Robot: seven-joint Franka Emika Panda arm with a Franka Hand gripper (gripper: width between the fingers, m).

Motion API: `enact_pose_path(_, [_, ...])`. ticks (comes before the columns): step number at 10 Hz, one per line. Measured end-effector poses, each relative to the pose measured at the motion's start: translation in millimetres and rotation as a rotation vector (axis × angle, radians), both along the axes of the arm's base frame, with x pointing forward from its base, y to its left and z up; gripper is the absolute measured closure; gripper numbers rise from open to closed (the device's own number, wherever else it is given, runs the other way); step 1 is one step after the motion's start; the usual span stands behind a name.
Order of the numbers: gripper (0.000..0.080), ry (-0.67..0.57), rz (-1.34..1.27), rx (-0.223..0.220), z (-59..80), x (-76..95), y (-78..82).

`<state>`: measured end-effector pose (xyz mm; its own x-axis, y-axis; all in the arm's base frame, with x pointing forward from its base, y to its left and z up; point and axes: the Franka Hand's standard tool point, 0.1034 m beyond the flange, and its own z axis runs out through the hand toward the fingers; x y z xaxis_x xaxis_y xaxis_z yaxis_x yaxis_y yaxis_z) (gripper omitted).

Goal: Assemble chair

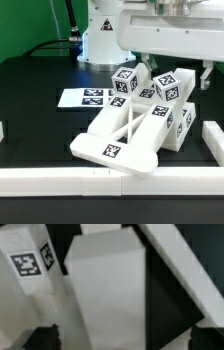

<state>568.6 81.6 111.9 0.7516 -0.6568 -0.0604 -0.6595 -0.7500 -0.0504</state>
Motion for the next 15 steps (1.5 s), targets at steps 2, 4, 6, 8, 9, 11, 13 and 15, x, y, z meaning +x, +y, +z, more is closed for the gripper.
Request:
enact_pose_path(2, [0.015, -0.002, 0.017, 0.011, 7.0, -10.2, 1.4])
enact_pose_path(4, [0.015, 0.001, 0.018, 0.014, 8.1, -15.0, -0.5])
enact_pose_path(6, [0.015, 0.002, 0.018, 0.013, 7.3, -15.0, -0.5])
enact_pose_path(8, [0.015, 0.003, 0.019, 0.014, 7.4, -15.7, -0.7])
enact_pose_path(9, [0.015, 0.003, 0.026, 0.02, 10.5, -20.7, -1.5])
enact_pose_path(11, [0.015, 0.005, 0.057, 0.034, 16.1, -42.6, -5.0])
enact_pose_path(13, [0.015, 0.008, 0.068, 0.045, 20.3, -54.0, -7.1])
enact_pose_path(15, [0.015, 0.001, 0.071, 0.039, 17.7, -54.6, -6.4])
